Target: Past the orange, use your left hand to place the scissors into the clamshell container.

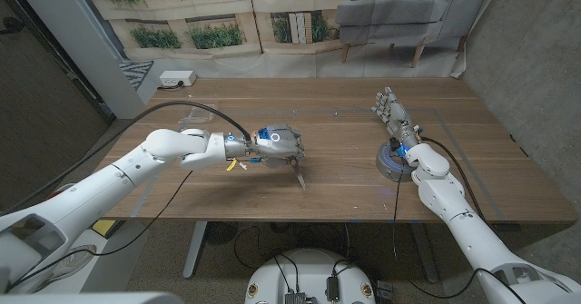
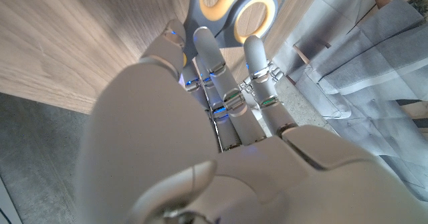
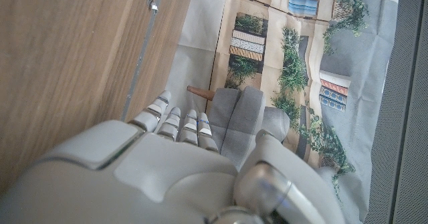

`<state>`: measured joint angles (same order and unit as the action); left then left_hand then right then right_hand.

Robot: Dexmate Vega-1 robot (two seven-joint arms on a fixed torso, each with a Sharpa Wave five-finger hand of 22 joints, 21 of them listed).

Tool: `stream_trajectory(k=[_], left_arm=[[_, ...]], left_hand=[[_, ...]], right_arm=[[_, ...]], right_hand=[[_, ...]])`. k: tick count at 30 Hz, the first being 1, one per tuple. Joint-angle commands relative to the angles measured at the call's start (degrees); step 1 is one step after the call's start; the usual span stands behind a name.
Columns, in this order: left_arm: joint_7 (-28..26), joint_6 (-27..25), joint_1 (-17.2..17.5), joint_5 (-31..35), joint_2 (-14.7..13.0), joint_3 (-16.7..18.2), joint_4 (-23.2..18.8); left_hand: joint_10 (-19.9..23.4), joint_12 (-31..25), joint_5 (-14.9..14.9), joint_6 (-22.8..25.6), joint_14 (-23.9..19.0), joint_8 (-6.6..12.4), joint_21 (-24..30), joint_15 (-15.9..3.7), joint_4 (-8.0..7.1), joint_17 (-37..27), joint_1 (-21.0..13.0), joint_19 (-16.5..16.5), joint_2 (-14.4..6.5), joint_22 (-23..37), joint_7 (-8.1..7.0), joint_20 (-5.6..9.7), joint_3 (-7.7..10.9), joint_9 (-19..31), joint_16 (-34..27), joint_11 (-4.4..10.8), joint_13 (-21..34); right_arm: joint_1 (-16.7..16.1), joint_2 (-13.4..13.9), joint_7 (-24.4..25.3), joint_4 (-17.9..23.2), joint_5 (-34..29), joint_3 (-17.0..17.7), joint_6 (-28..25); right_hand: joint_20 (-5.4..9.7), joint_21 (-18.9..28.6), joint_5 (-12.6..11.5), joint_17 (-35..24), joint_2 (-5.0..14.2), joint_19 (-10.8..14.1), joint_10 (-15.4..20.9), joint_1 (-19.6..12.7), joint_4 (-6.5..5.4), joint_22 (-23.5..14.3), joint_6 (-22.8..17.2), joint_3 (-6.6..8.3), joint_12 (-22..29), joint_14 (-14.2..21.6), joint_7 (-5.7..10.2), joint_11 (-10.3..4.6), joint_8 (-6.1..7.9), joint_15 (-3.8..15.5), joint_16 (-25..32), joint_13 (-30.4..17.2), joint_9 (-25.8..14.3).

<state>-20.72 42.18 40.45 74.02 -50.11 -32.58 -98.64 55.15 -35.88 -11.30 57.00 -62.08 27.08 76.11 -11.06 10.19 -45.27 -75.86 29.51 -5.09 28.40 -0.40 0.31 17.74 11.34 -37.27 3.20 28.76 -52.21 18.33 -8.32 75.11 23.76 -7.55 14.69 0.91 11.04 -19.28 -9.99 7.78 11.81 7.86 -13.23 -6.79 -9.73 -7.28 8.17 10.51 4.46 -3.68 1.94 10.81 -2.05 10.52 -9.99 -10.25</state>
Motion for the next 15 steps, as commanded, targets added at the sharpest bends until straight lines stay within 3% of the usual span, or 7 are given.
stream_trajectory(k=[1,15], left_arm=[[-1.33,-2.14,2.13,-0.49,-1.07,2.37,-1.75],[-3.38,-6.37,5.69,-1.38,-2.27,6.24,-3.84]], left_hand=[[4.16,0.14,-0.21,4.34,-0.53,1.73,0.73,-1.95,-0.77,-0.53,0.38,-0.24,-0.05,0.07,2.84,-0.10,1.44,0.25,0.12,3.63,0.41],[4.39,0.56,-0.24,4.35,-0.60,1.47,1.86,-1.96,-0.74,-1.51,0.52,-0.57,0.14,-0.30,2.87,0.05,1.85,0.28,0.34,3.67,1.09]], right_arm=[[-0.09,0.06,-0.02,0.55,-0.23,-0.26,0.17],[0.11,0.23,-0.15,1.17,-0.63,-0.78,-0.12]], right_hand=[[-0.17,0.24,0.14,-0.17,0.02,0.45,0.58,0.38,0.02,-0.20,-0.40,0.63,0.13,0.41,0.00,0.02,0.15,0.08,0.19,-0.29,-0.23],[-0.11,0.24,0.16,-0.17,0.00,0.48,0.60,0.43,0.03,-0.19,-0.40,0.68,0.13,0.38,-0.04,0.06,0.15,0.08,0.16,-0.29,-0.23]])
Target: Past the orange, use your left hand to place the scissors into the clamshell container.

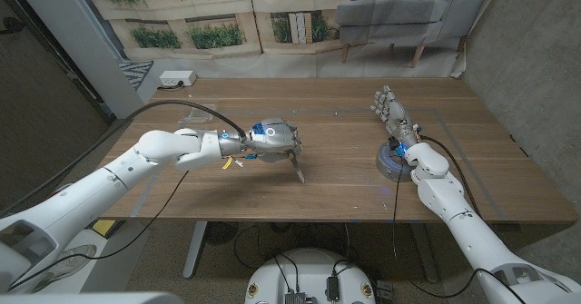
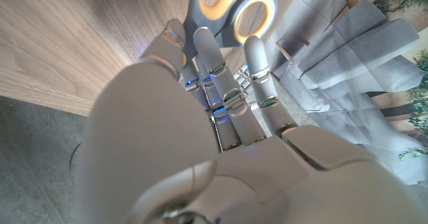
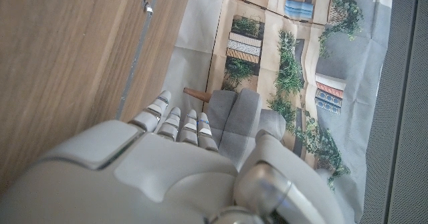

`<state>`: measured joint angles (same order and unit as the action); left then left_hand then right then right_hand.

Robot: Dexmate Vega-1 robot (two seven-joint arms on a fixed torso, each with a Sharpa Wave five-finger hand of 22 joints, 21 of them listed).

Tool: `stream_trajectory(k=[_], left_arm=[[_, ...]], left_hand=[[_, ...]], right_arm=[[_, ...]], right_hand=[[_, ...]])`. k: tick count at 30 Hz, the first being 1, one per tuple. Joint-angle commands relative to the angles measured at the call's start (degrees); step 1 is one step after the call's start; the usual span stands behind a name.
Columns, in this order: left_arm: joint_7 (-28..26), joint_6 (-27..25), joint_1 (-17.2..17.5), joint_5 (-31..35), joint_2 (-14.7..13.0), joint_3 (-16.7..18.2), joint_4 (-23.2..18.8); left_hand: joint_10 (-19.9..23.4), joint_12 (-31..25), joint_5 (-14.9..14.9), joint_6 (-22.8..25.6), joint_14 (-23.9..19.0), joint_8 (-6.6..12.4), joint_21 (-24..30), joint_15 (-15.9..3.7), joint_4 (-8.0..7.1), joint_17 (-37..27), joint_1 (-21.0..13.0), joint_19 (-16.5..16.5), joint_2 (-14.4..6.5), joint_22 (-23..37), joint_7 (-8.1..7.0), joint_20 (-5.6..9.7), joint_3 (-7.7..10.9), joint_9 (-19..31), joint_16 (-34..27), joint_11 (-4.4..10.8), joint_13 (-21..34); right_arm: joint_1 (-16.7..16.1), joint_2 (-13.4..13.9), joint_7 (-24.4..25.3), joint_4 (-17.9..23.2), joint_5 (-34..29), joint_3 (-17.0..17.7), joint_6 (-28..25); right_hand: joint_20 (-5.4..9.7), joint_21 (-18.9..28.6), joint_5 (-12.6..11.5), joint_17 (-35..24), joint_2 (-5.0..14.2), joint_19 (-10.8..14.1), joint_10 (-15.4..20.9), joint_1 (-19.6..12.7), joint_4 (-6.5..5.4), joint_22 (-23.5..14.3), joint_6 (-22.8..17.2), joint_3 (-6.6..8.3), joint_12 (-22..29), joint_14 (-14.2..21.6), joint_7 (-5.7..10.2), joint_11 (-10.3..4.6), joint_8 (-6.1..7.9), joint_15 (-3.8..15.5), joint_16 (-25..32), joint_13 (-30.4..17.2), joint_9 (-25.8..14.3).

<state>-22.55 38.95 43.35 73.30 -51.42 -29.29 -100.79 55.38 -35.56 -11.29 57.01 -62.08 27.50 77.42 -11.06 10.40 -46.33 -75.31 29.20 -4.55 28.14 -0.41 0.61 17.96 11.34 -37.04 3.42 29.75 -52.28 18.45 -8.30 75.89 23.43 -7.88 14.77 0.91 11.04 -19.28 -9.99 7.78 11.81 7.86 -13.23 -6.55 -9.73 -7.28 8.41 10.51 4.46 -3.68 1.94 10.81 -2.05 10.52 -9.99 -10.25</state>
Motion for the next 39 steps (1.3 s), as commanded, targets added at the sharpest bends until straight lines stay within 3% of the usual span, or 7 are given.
stream_trajectory(k=[1,39], left_arm=[[-1.67,-3.39,3.01,-0.72,-1.02,3.18,-1.80],[-2.34,-12.14,8.65,-2.34,-2.20,9.64,-4.11]], left_hand=[[4.16,0.28,-0.26,4.38,-0.61,1.04,0.63,-1.94,-0.99,-0.53,0.01,-0.33,-0.43,-0.08,2.86,-0.27,1.67,0.28,0.15,3.20,0.16],[4.77,1.48,-0.37,4.81,-1.10,0.47,3.40,-1.96,-0.91,-2.70,0.55,-1.06,0.11,-1.47,2.85,-0.23,3.02,0.38,1.01,3.13,1.98]], right_arm=[[0.24,0.08,-0.23,0.33,-0.29,-0.48,-0.15],[2.16,-0.44,-1.26,-1.15,-1.41,-1.62,0.09]], right_hand=[[-0.10,0.24,0.16,-0.17,0.00,0.49,0.61,0.43,-0.21,-0.19,-0.38,0.44,0.13,0.40,-0.05,0.03,0.14,0.06,0.17,-0.29,-0.23],[-0.01,0.23,0.19,-0.16,-0.06,0.55,0.64,0.49,-0.15,-0.19,-0.40,0.56,0.13,0.46,-0.06,-0.03,0.13,0.12,0.16,-0.29,-0.23]])
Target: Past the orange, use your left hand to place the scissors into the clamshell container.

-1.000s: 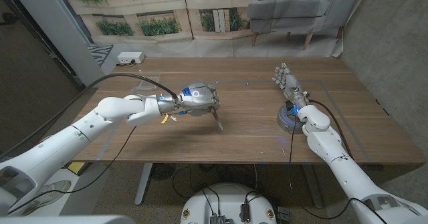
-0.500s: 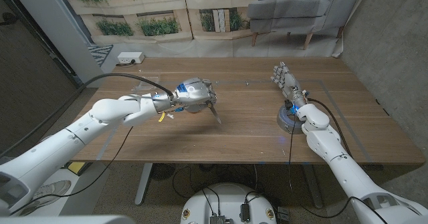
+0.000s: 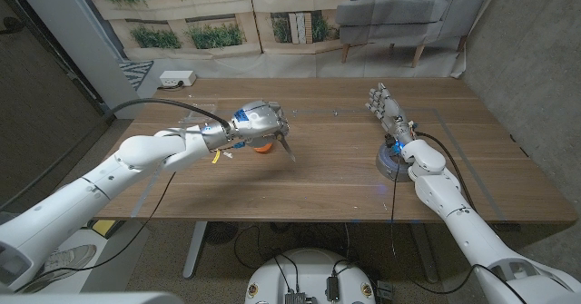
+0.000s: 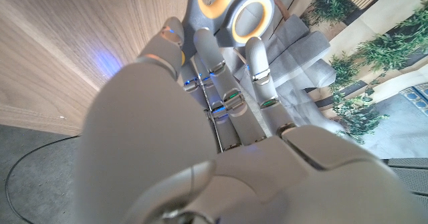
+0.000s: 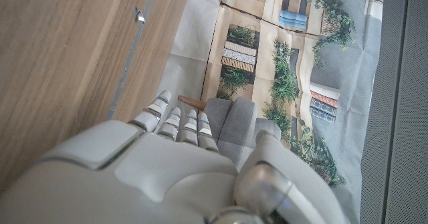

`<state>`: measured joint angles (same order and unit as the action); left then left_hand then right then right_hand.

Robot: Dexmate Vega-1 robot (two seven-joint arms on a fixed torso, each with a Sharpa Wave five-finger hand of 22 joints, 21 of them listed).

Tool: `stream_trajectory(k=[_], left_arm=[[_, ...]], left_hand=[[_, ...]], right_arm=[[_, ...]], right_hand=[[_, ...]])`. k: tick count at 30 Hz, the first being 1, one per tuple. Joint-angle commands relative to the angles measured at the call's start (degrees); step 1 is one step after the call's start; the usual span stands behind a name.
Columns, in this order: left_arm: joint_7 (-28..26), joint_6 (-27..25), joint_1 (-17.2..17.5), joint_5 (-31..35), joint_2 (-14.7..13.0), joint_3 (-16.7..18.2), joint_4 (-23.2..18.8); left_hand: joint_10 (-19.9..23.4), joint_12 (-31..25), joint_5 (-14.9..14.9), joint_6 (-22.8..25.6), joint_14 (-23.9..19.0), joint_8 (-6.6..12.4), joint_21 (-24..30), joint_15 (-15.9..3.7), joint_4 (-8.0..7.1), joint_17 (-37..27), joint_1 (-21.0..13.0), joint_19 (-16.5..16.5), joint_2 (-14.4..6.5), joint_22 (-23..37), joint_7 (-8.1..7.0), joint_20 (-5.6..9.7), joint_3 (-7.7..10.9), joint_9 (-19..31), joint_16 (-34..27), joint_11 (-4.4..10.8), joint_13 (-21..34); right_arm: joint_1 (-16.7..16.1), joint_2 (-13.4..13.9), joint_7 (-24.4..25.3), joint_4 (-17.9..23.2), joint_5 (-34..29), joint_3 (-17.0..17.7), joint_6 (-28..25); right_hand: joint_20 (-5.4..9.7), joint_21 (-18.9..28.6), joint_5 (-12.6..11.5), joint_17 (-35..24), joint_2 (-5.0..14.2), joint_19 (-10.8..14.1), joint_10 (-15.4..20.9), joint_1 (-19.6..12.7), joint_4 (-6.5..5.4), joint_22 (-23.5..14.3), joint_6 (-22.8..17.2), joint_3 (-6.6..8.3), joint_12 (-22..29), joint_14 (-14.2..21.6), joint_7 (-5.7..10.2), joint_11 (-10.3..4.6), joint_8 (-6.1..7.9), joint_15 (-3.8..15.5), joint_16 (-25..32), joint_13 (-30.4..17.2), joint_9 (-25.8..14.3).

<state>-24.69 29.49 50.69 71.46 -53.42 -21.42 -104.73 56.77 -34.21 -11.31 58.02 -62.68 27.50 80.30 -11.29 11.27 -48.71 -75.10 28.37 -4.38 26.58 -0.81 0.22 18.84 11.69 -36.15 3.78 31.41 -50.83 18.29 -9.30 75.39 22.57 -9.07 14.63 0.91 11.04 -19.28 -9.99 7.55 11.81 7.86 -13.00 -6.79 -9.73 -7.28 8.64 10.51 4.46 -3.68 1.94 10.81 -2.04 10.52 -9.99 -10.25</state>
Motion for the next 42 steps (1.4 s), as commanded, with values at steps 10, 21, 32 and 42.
stream_trajectory(k=[10,21,32,42], left_arm=[[-0.86,-4.13,1.92,-0.79,-0.45,2.67,-0.13],[-1.13,-6.03,3.18,-1.22,-1.02,4.17,-0.49],[-1.07,-7.78,4.27,-1.73,-1.31,5.50,-0.66],[-1.06,-9.47,5.52,-2.29,-1.59,6.91,-0.81]], left_hand=[[3.53,0.45,-0.37,3.87,-0.54,0.31,1.16,-1.72,-1.81,-0.82,0.53,-0.35,0.05,-0.34,3.45,0.18,2.50,0.06,0.40,2.74,0.76],[3.68,0.82,-0.39,3.86,-0.60,0.09,1.85,-1.70,-1.81,-1.39,0.73,-0.53,0.18,-0.86,3.51,0.25,2.93,0.10,0.71,2.66,1.27],[3.89,1.12,-0.40,3.90,-0.74,-0.09,2.46,-1.68,-1.81,-1.87,0.92,-0.66,0.34,-1.34,3.32,0.29,3.32,0.13,0.96,2.69,1.73],[3.99,1.42,-0.39,4.04,-0.91,-0.21,2.96,-1.71,-1.81,-2.31,1.08,-0.81,0.45,-1.78,3.43,0.29,3.66,0.16,1.15,2.65,2.13]], right_arm=[[1.14,-0.48,-0.35,-1.14,-0.93,-0.64,0.29],[1.63,-0.66,-0.66,-1.55,-1.15,-0.85,0.32],[2.13,-0.89,-1.06,-2.03,-1.30,-1.04,0.51],[2.71,-1.12,-1.52,-2.57,-1.49,-1.35,0.49]], right_hand=[[0.01,0.21,0.20,-0.15,0.17,0.54,0.58,0.26,0.12,-0.19,-0.36,0.38,0.11,0.46,-0.02,-0.02,0.12,0.08,0.15,-0.29,-0.23],[0.09,0.22,0.20,-0.15,0.16,0.58,0.57,0.27,0.14,-0.18,-0.35,0.42,0.10,0.47,-0.09,-0.07,0.11,0.18,0.15,-0.29,-0.22],[0.15,0.21,0.22,-0.15,0.16,0.58,0.63,0.29,0.16,-0.18,-0.35,0.48,0.12,0.56,-0.09,-0.01,0.11,0.13,0.17,-0.29,-0.23],[0.16,0.19,0.23,-0.15,0.15,0.57,0.60,0.31,0.17,-0.18,-0.38,0.51,0.11,0.55,-0.11,-0.06,0.13,0.13,0.16,-0.29,-0.23]])
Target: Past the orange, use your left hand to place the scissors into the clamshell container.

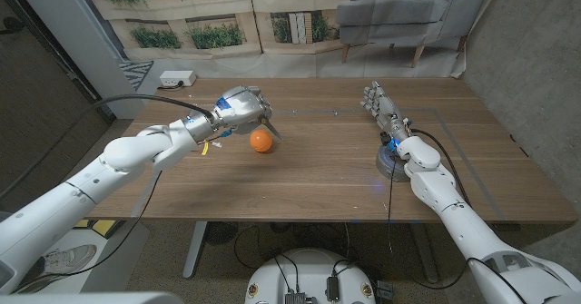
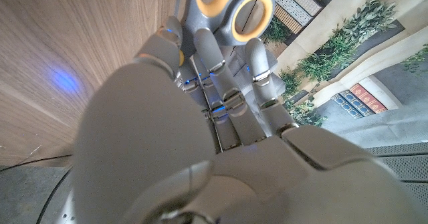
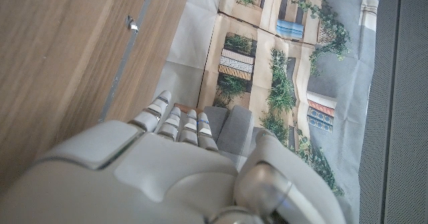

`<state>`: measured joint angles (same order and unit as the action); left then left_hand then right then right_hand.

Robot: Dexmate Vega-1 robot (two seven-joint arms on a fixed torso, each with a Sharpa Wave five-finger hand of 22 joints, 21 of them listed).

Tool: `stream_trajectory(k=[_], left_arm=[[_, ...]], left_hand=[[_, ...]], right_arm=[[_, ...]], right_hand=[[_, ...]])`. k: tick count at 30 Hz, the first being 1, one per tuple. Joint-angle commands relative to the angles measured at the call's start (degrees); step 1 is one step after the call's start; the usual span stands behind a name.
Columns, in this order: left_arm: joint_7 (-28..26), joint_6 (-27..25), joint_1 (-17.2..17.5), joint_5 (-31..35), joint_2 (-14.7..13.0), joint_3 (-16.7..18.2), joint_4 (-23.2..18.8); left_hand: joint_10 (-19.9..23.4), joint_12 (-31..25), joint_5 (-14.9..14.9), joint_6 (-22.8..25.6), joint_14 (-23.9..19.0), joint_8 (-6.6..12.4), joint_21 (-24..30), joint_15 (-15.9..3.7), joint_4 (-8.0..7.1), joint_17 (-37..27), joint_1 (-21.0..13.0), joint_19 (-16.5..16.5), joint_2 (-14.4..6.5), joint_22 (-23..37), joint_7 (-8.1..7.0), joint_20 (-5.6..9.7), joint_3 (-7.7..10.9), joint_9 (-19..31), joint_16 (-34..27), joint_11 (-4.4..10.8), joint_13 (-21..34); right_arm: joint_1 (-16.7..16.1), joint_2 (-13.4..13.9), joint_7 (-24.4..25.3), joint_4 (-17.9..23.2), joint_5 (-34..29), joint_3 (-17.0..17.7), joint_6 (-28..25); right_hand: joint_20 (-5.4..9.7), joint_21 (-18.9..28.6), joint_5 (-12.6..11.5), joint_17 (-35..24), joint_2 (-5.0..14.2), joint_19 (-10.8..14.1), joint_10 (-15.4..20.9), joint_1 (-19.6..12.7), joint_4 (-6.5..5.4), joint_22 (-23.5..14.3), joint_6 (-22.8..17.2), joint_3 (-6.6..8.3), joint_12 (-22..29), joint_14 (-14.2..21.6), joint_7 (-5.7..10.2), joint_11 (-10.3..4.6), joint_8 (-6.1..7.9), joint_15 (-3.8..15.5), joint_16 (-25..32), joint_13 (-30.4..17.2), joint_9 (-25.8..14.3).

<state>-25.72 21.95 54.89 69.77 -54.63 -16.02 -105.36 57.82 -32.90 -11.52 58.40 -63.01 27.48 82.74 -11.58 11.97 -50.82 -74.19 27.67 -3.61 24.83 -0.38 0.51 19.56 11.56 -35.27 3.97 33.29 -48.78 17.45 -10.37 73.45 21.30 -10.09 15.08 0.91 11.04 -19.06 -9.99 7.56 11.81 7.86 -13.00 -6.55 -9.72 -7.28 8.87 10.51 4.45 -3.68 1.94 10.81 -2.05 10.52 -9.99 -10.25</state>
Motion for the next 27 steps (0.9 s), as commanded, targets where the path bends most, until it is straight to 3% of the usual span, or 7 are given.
stream_trajectory(k=[1,27], left_arm=[[-0.04,-2.08,1.43,-0.65,-0.40,1.63,-0.21],[0.02,-7.43,3.58,-1.68,-0.26,4.93,0.60]], left_hand=[[2.99,0.15,-0.17,3.71,-0.61,-0.20,0.58,-1.44,-2.50,-0.27,0.18,-0.18,-0.30,-0.10,2.96,0.02,3.00,0.30,0.30,2.44,0.32],[3.29,0.98,-0.14,3.92,-0.84,-0.58,1.91,-1.41,-2.50,-1.40,0.64,-0.51,-0.03,-1.39,2.87,0.00,3.99,0.38,0.94,2.35,1.40]], right_arm=[[0.72,-0.33,-0.48,-0.71,-0.26,-0.37,0.10],[1.96,-0.45,-0.77,-0.83,-1.92,-1.38,0.29]], right_hand=[[0.15,0.19,0.01,-0.15,0.15,0.57,0.61,0.31,-0.06,-0.18,-0.39,0.29,0.11,0.55,-0.09,-0.05,0.13,0.13,0.16,-0.29,-0.23],[0.25,0.18,0.03,-0.15,0.11,0.58,0.56,0.36,-0.01,-0.18,-0.39,0.38,0.09,0.57,-0.08,0.00,0.13,0.17,0.14,-0.29,-0.23]])
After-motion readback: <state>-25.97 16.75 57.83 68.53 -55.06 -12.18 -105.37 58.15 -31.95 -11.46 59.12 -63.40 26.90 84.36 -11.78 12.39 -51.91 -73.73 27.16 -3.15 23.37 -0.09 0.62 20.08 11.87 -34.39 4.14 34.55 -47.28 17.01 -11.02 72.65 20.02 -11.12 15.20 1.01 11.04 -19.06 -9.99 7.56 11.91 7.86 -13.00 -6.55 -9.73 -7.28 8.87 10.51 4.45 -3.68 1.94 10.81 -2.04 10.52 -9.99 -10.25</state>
